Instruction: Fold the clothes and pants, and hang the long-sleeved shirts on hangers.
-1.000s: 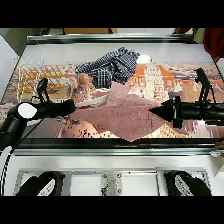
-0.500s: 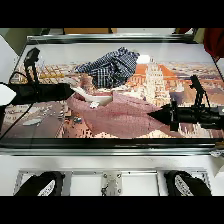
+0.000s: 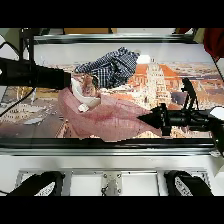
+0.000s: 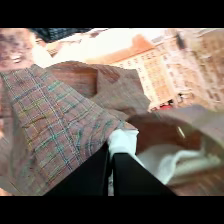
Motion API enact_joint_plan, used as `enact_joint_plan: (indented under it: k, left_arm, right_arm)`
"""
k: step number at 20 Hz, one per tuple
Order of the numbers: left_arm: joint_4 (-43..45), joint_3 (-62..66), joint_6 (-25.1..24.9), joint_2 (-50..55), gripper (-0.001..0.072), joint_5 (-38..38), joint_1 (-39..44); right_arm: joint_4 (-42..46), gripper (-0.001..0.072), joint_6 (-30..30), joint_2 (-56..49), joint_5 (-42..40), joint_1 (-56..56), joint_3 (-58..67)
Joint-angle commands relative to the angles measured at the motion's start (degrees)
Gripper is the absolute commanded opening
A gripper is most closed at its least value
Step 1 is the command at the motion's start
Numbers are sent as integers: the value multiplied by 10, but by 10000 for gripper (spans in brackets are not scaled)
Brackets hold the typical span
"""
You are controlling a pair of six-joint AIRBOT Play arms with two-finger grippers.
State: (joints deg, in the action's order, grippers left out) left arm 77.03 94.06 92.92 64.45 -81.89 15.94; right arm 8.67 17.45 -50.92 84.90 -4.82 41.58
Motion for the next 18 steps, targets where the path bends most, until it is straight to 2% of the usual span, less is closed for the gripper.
enact_joint_plan:
  k: [1, 2, 4, 5, 8, 10, 12, 13, 15, 18]
  left_arm:
    - [39, 82, 1, 62, 11, -68, -21]
    - [39, 103, 1, 77, 35, -80, -31]
    - [38, 151, 1, 97, 518, -84, -48]
    - [38, 174, 1, 101, 539, -83, -54]
    - [39, 239, 1, 101, 540, -79, -59]
    - [41, 246, 1, 92, 539, -73, -62]
    - [42, 200, 1, 61, 538, -35, -70]
    - [43, 172, 1, 42, 492, -15, -75]
    - [43, 120, 1, 5, 31, 16, -85]
    - [42, 48, 1, -46, 11, 58, -88]
  right_arm:
    - [-14, 3, 0, 16, 6, 17, -1]
    - [-14, 3, 5, 22, 6, 17, -1]
    - [-14, 4, 14, 28, 6, 17, 0]
    - [-14, 3, 18, 29, 6, 17, 0]
    - [-46, 4, 21, 30, 4, 17, 0]
    - [-82, 4, 20, 30, -7, 17, 0]
    - [-105, 3, 18, 31, -31, 17, 5]
    - [-103, 3, 19, 31, -54, 14, 16]
    - [-102, 3, 19, 33, -93, -10, 49]
    - [-90, 3, 47, 33, -151, -91, 118]
